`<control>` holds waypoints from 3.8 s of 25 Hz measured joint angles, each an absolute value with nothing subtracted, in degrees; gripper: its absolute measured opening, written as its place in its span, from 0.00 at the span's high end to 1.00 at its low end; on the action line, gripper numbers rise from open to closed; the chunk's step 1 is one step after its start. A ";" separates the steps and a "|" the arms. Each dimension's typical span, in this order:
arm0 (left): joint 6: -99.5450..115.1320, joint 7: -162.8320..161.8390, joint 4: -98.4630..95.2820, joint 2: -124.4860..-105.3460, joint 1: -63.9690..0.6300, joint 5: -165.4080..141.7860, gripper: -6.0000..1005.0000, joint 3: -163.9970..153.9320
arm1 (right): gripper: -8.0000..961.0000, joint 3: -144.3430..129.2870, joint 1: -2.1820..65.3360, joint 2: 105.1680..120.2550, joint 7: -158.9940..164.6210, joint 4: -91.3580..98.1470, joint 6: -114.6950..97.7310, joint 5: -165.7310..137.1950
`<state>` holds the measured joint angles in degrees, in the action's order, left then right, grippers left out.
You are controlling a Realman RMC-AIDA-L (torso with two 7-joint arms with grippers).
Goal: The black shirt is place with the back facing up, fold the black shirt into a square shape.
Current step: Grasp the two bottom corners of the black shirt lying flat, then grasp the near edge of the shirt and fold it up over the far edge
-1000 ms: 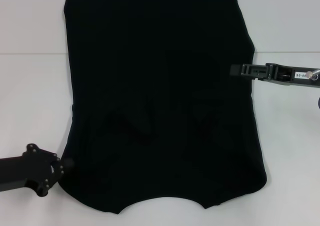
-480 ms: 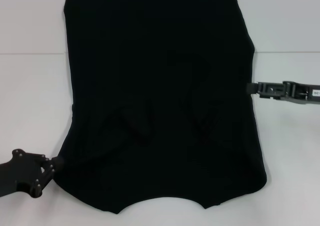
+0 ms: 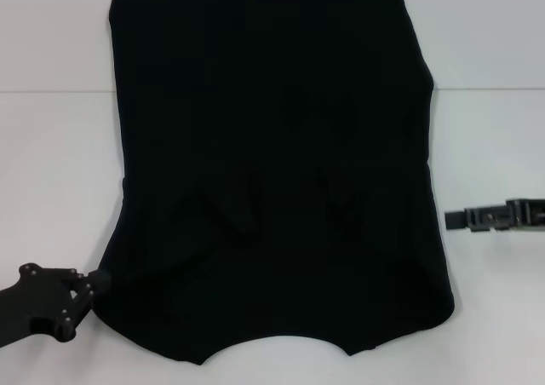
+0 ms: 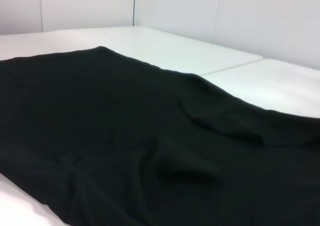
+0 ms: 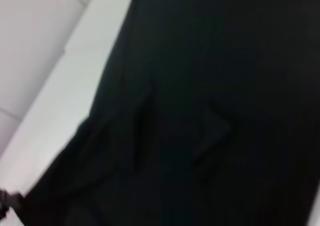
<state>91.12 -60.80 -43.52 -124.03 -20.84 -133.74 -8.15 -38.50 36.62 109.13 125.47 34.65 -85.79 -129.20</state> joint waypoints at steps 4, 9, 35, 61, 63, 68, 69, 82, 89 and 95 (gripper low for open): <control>91.23 -60.87 -42.98 -124.01 -20.43 -133.12 0.99 -7.92 | 0.19 -38.51 36.84 108.89 125.87 34.93 -86.92 -132.17; 92.23 -61.18 -42.97 -124.01 -19.89 -133.09 0.99 -7.84 | 0.19 -41.40 37.30 109.76 125.64 36.31 -87.46 -133.15; 92.55 -61.26 -43.44 -123.95 -19.74 -133.63 0.99 -7.83 | 0.23 -48.30 44.65 113.49 131.23 37.27 -83.22 -142.05; 92.93 -61.22 -43.68 -123.30 -20.64 -132.93 0.99 -6.72 | 0.95 -50.24 41.59 115.34 135.17 43.32 -83.14 -146.13; 94.35 -61.26 -43.68 -123.24 -20.58 -132.88 0.99 -5.39 | 0.96 -49.20 40.11 115.69 134.58 45.06 -83.92 -145.69; 96.56 -61.32 -43.68 -123.19 -19.52 -132.86 0.99 -2.91 | 0.97 -46.68 36.23 116.11 131.05 46.11 -85.00 -141.98; 96.64 -61.32 -43.67 -123.24 -19.29 -132.89 0.99 -2.78 | 0.97 -46.14 35.42 116.19 130.04 46.10 -85.26 -140.92; 97.07 -62.67 -43.66 -123.25 -18.56 -133.15 0.99 -1.02 | 0.97 -35.16 25.73 116.64 117.64 46.12 -89.76 -135.28; 97.61 -64.24 -43.40 -123.34 -17.92 -132.96 0.99 0.98 | 0.97 -27.07 22.38 116.61 110.34 45.30 -93.15 -135.03; 100.52 -64.65 -43.22 -123.54 -16.87 -133.16 0.99 2.51 | 0.97 -23.74 20.71 116.61 107.07 45.17 -95.80 -135.03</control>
<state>100.52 -64.65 -43.22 -123.54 -16.87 -133.16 2.51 -23.74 20.71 116.61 107.07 45.17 -95.80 -135.03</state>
